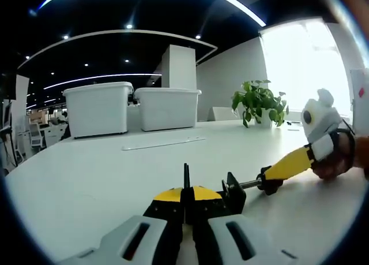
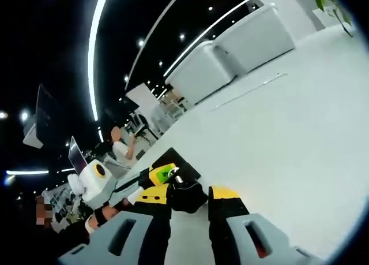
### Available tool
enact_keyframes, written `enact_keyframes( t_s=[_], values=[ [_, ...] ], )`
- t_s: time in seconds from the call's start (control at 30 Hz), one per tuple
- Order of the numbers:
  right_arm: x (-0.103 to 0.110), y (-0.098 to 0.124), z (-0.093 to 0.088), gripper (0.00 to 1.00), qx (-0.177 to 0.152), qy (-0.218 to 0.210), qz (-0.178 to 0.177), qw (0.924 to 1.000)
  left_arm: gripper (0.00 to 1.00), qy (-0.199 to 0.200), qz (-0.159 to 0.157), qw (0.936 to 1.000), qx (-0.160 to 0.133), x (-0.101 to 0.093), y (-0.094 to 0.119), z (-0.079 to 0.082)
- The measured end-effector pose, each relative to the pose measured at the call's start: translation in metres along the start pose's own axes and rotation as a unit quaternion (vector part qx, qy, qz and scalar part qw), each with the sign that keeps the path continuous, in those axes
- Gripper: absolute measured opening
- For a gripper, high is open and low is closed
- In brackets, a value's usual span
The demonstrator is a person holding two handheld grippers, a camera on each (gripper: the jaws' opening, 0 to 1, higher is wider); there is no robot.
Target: Clamp the fixed fixture on the desktop, loosen the retaining clip, secure it to the edge of the desk, and tighten the retaining clip.
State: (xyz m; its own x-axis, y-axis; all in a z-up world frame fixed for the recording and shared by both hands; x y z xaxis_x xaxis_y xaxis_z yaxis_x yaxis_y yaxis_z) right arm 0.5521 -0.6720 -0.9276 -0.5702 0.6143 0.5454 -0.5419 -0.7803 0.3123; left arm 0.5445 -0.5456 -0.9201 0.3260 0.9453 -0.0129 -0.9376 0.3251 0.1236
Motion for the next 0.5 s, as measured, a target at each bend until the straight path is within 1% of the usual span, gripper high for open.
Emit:
enact_keyframes(
  t_s=[0.07, 0.2, 0.23, 0.27, 0.33, 0.43, 0.5],
  values=[
    [0.0000, -0.0002, 0.0010, 0.24, -0.006, 0.020, 0.003, 0.9998, 0.04, 0.000, 0.000, 1.0000, 0.000, 0.0000, -0.0001, 0.0000],
    [-0.0033, -0.0021, 0.0042, 0.24, -0.007, 0.023, 0.004, 0.9997, 0.04, -0.001, 0.000, 1.0000, 0.000, 0.0000, -0.0002, 0.0000],
    [-0.0018, -0.0014, 0.0037, 0.24, -0.009, 0.031, 0.003, 0.9995, 0.04, -0.001, 0.000, 1.0000, 0.000, 0.0001, -0.0002, 0.0001],
    [-0.0014, -0.0015, 0.0045, 0.24, -0.018, 0.056, 0.002, 0.9983, 0.04, -0.001, 0.001, 1.0000, 0.000, 0.0002, -0.0003, 0.0001],
    [0.0012, 0.0001, 0.0040, 0.24, -0.032, 0.092, -0.002, 0.9952, 0.04, 0.000, 0.001, 1.0000, 0.000, 0.0003, -0.0004, 0.0001],
    [0.0029, -0.0006, 0.0041, 0.24, -0.042, 0.121, -0.008, 0.9917, 0.04, -0.001, 0.002, 1.0000, 0.000, 0.0008, -0.0003, 0.0000],
    [0.0024, -0.0017, 0.0059, 0.24, -0.053, 0.154, -0.011, 0.9867, 0.04, -0.001, 0.003, 1.0000, 0.000, 0.0009, -0.0001, 0.0001]
  ],
)
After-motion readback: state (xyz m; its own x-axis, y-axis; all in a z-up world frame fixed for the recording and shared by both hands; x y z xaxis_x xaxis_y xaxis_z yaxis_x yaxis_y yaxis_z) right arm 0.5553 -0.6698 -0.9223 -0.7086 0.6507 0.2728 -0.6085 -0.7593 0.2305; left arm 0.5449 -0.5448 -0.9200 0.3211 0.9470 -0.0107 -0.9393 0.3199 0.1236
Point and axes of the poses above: the point that each gripper's makers call its tool centre point, and the gripper's own axes: y roughly backward along the fingers, x roughly to its left, z roughly out of its top, the point moved 3 cm from there along y, roughly backward along the fingers, and after that the axes turned 8 degrees about -z, right-handed, at the moved point
